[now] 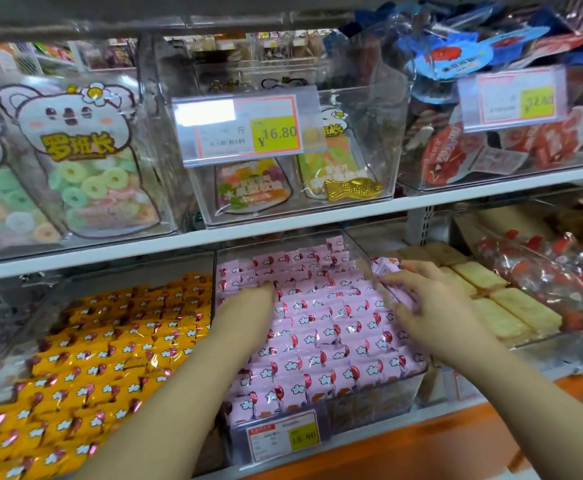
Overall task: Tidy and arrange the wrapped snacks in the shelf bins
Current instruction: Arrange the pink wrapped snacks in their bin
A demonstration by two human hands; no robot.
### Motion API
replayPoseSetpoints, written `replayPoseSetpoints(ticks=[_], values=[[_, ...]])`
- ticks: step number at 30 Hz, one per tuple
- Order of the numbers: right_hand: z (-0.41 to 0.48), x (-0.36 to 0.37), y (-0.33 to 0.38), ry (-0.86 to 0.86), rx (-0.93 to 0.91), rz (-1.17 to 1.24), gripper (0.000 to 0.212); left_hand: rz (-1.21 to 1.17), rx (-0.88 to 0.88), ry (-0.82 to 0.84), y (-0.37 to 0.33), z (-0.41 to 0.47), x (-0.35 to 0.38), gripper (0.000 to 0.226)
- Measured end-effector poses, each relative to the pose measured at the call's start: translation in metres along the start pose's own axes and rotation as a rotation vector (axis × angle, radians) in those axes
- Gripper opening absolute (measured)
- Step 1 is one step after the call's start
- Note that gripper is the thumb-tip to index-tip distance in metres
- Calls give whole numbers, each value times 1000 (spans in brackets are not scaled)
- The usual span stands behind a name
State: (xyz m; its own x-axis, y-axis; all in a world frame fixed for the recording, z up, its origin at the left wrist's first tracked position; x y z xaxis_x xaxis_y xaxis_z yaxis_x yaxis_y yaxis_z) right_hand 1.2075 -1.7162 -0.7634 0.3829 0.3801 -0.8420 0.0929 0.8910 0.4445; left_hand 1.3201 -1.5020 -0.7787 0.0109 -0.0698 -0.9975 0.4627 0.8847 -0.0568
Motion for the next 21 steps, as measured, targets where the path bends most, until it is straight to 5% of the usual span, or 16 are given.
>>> replayPoseSetpoints(ticks=[6,14,21], values=[[-3,0,8,45,36,-59,41,148,36,152,-4,-16,0,40],[-12,20,46,183,-154,-51,43,188,34,-38,-6,-39,-1,65],[-8,48,60,324,-206,-49,50,-206,27,-124,29,-45,-12,35]])
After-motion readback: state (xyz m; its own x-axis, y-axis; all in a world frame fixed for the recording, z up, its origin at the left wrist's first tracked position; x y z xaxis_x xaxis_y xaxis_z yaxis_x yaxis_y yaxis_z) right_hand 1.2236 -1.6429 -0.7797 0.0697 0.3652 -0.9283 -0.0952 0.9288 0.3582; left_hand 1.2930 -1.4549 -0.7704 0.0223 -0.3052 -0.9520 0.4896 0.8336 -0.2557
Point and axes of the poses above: each hand's wrist, its own z-axis towards the middle knuckle, its own x-axis out of the palm, y = z × x, the point moved 3 cm from there along z, towards the middle knuckle, and after that the axes turned 5 degrees about y, right-handed, at the moved point
